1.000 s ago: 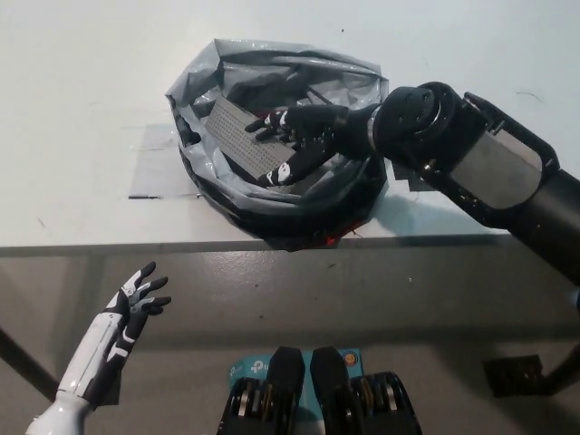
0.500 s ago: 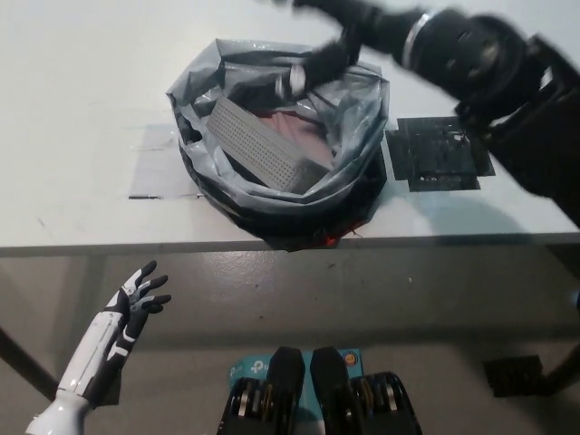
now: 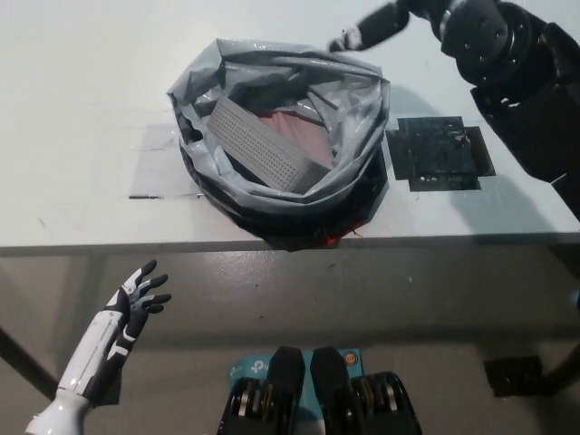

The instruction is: Use the right hand to pick up a small rectangular container and put it into a plastic bag and lift the bag

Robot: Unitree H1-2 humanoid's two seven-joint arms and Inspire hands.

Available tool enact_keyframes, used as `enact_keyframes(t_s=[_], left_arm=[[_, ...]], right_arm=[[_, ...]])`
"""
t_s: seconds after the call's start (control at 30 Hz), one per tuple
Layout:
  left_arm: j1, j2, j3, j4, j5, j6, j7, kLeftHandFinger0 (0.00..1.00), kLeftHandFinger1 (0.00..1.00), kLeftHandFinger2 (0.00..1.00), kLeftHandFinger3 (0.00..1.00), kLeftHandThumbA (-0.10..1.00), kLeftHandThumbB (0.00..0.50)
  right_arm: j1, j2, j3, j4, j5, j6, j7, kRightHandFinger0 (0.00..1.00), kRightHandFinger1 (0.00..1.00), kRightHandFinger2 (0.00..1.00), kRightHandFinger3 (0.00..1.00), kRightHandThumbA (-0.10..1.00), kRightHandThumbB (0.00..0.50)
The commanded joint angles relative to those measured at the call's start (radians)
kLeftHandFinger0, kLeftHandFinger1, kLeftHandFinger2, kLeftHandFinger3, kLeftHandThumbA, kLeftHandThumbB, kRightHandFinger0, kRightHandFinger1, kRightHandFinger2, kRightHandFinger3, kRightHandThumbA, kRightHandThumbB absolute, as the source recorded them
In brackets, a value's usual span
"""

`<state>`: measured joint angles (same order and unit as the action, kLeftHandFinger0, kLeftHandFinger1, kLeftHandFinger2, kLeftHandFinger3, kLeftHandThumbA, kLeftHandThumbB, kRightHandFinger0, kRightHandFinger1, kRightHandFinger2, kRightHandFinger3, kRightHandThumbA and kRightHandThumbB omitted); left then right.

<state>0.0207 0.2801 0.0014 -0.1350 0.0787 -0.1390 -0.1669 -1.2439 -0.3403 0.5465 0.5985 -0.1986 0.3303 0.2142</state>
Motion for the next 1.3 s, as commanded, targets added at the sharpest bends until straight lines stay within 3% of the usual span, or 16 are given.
enact_keyframes(t_s=[0.0, 0.1, 0.23, 0.5, 0.73, 0.93, 1.27], left_arm=[[-0.015, 0.023, -0.001, -0.019, 0.007, -0.017, -0.009, 0.84, 0.82, 0.91, 1.0, 1.0, 0.129], [-0.011, 0.025, -0.003, -0.016, 0.011, -0.027, -0.01, 0.84, 0.82, 0.91, 1.0, 1.0, 0.113], [-0.007, 0.025, -0.004, -0.023, 0.007, -0.014, -0.013, 0.85, 0.83, 0.92, 1.0, 1.0, 0.135], [-0.013, 0.026, -0.005, -0.019, 0.013, -0.027, -0.012, 0.84, 0.82, 0.92, 1.0, 1.0, 0.127], [-0.008, 0.025, -0.005, -0.02, 0.012, -0.029, -0.012, 0.84, 0.82, 0.92, 1.0, 1.0, 0.12], [-0.006, 0.024, -0.003, -0.022, 0.01, -0.024, -0.011, 0.85, 0.82, 0.92, 1.0, 1.0, 0.123], [-0.007, 0.026, -0.005, -0.02, 0.014, -0.03, -0.013, 0.84, 0.82, 0.91, 1.0, 1.0, 0.133]], right_arm=[[-0.086, 0.029, -0.016, 0.111, -0.084, -0.097, -0.043, 1.0, 1.0, 1.0, 1.0, 0.9, 0.38], [-0.101, 0.053, 0.002, 0.207, -0.119, -0.119, -0.054, 1.0, 1.0, 1.0, 1.0, 0.88, 0.383], [-0.116, 0.079, 0.003, 0.295, -0.144, -0.136, -0.053, 1.0, 1.0, 1.0, 1.0, 0.88, 0.414], [-0.151, 0.124, -0.039, 0.455, -0.127, -0.169, -0.038, 1.0, 1.0, 1.0, 1.0, 0.9, 0.437], [-0.158, 0.154, -0.068, 0.517, -0.132, -0.185, -0.038, 1.0, 1.0, 1.0, 1.0, 0.9, 0.438], [-0.163, 0.168, -0.029, 0.593, -0.188, -0.168, -0.048, 1.0, 1.0, 1.0, 1.0, 0.96, 0.453], [-0.16, 0.173, -0.063, 0.704, -0.164, -0.148, 0.002, 1.0, 1.0, 1.0, 1.0, 0.88, 0.452]])
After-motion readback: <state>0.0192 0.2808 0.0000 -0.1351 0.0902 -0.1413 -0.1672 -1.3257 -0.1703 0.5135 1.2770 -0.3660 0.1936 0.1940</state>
